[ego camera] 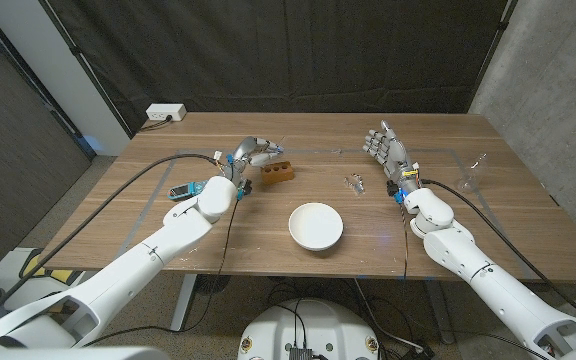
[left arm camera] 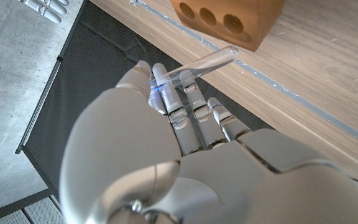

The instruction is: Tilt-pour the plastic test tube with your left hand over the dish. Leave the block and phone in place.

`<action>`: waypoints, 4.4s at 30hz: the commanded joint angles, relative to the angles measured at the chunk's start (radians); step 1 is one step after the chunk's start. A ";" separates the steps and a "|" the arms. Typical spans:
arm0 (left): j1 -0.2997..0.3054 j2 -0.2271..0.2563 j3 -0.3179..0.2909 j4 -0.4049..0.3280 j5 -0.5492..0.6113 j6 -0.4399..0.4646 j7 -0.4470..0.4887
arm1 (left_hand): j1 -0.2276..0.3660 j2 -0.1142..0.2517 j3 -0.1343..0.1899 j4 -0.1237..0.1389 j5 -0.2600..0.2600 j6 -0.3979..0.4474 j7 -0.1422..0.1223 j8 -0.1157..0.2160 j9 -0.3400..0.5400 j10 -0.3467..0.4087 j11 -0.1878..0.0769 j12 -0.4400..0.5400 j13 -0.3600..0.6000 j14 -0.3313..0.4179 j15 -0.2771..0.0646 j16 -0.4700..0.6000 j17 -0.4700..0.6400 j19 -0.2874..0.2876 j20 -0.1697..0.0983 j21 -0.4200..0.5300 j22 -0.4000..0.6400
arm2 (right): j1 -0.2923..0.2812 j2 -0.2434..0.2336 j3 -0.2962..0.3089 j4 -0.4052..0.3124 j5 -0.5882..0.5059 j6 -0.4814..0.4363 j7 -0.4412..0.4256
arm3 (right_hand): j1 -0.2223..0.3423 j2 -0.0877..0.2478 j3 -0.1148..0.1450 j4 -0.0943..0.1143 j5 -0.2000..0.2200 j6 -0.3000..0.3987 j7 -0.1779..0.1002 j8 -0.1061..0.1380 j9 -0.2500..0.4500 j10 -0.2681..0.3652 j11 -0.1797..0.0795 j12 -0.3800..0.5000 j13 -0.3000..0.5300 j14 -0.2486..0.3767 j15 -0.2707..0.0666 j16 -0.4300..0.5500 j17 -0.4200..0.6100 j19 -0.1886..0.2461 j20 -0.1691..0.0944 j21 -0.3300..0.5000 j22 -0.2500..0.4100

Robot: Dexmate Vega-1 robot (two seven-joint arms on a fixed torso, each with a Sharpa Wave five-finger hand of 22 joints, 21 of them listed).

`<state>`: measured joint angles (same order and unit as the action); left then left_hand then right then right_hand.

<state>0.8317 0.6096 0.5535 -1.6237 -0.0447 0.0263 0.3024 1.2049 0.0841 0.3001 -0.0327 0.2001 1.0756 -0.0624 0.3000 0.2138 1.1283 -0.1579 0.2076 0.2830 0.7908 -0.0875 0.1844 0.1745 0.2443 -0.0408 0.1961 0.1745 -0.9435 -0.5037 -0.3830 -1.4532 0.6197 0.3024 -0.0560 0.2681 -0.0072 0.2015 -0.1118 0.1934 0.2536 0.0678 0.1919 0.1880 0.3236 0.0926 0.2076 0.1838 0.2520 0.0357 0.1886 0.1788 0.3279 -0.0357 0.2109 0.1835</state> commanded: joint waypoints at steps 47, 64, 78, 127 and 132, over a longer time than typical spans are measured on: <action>0.001 -0.034 -0.021 0.129 -0.104 -0.122 -0.033 | -0.007 -0.003 0.025 0.022 0.000 -0.026 0.004 0.036 0.019 0.008 -0.049 -0.014 0.005 -0.024 -0.113 0.003 0.003 -0.010 -0.045 0.003 0.003 | -0.004 -0.016 -0.003 -0.037 -0.016 -0.047 -0.038 | 0.003 0.009 -0.005 0.001 0.002 0.009 -0.003 0.005 0.002 0.006 0.001 0.005 0.003 0.008 -0.004 -0.001 0.005 0.009 -0.001 -0.003 0.004; -0.029 -0.040 -0.007 0.167 -0.144 -0.146 -0.106 | -0.010 0.004 0.036 0.031 -0.008 -0.115 -0.015 0.034 0.025 -0.111 -0.039 -0.029 0.017 -0.101 -0.066 -0.004 0.008 -0.042 0.006 -0.001 0.005 | -0.015 -0.020 0.002 -0.045 -0.017 -0.045 -0.048 | 0.003 0.009 -0.006 0.000 0.002 0.010 -0.006 0.005 0.002 0.007 0.000 0.006 0.003 0.008 -0.004 -0.002 0.005 0.009 0.000 -0.003 0.004; 0.018 0.013 -0.025 0.093 -0.143 -0.119 -0.101 | -0.082 -0.023 0.004 0.073 -0.021 -0.264 -0.045 -0.005 0.013 -0.266 -0.022 -0.027 0.017 -0.200 -0.034 0.002 0.011 -0.093 0.056 -0.001 0.007 | -0.009 -0.016 -0.001 -0.036 -0.018 -0.033 -0.035 | 0.003 0.010 -0.007 0.000 0.002 0.010 -0.009 0.005 0.002 0.006 0.001 0.005 0.003 0.008 -0.004 -0.001 0.005 0.009 0.000 -0.003 0.004; 0.061 0.064 -0.073 -0.037 -0.136 -0.150 -0.101 | -0.221 -0.048 -0.061 0.150 -0.014 -0.560 -0.052 -0.115 -0.004 -0.554 0.038 -0.033 -0.032 -0.329 0.016 -0.003 0.015 -0.117 0.096 0.008 0.010 | 0.018 0.000 -0.002 -0.002 -0.023 0.015 -0.003 | 0.005 0.012 -0.010 -0.001 0.002 0.012 -0.010 0.005 0.002 0.008 0.002 0.005 0.003 0.007 -0.003 -0.002 0.005 0.008 0.001 -0.004 0.004; 0.055 0.064 -0.078 -0.029 -0.150 -0.188 -0.130 | -0.263 -0.048 -0.082 0.167 -0.013 -0.695 -0.056 -0.123 -0.003 -0.667 0.054 -0.029 -0.040 -0.395 0.039 -0.004 0.017 -0.121 0.122 0.010 0.011 | 0.019 0.001 -0.001 0.002 -0.022 0.015 -0.004 | 0.005 0.012 -0.010 -0.001 0.002 0.012 -0.010 0.005 0.002 0.008 0.001 0.006 0.003 0.008 -0.003 -0.002 0.005 0.008 0.001 -0.004 0.004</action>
<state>0.8844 0.6625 0.4909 -1.6388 -0.1768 -0.0975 0.2125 0.9598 0.0372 0.2241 0.1284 0.1813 0.4144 -0.1195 0.1774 0.2090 0.4948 -0.1090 0.1773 0.2424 0.4156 -0.0453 0.1840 0.1888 0.1229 0.0707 0.2008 0.1843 -0.9317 -0.5071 -0.3847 -1.4630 0.5949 0.3114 -0.0647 0.2720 -0.0032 0.1945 -0.1131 0.1935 0.2589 0.0625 0.1919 0.1880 0.3236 0.0926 0.2076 0.1838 0.2520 0.0357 0.1886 0.1788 0.3279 -0.0358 0.2073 0.1835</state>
